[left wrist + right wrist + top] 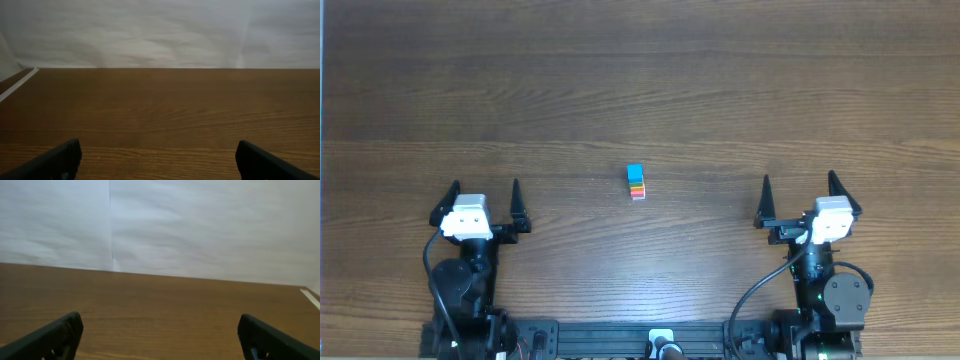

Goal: Stack Cubes

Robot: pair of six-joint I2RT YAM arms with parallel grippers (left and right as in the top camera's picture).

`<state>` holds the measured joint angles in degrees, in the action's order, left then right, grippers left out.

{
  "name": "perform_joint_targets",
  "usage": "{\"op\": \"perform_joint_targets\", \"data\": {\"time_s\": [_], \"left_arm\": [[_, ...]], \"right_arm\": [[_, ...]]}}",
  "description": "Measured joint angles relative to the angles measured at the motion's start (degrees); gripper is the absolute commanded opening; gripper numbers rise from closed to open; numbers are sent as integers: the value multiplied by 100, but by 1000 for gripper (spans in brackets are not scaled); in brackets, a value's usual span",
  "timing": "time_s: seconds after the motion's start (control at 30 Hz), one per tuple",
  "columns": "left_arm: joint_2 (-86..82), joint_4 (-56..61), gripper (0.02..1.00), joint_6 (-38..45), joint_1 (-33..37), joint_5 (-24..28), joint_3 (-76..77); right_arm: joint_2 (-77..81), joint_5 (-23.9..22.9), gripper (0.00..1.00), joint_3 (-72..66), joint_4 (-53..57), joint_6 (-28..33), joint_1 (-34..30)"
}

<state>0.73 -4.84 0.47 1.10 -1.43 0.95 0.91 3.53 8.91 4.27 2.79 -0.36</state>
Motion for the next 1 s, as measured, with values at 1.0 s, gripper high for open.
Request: {"op": "perform_joint_targets", "data": {"time_s": [1.0], "left_arm": [[0,-2,1000,0,0,0,0]], "right_arm": [[-7,26,993,-817,-120,46,0]]}}
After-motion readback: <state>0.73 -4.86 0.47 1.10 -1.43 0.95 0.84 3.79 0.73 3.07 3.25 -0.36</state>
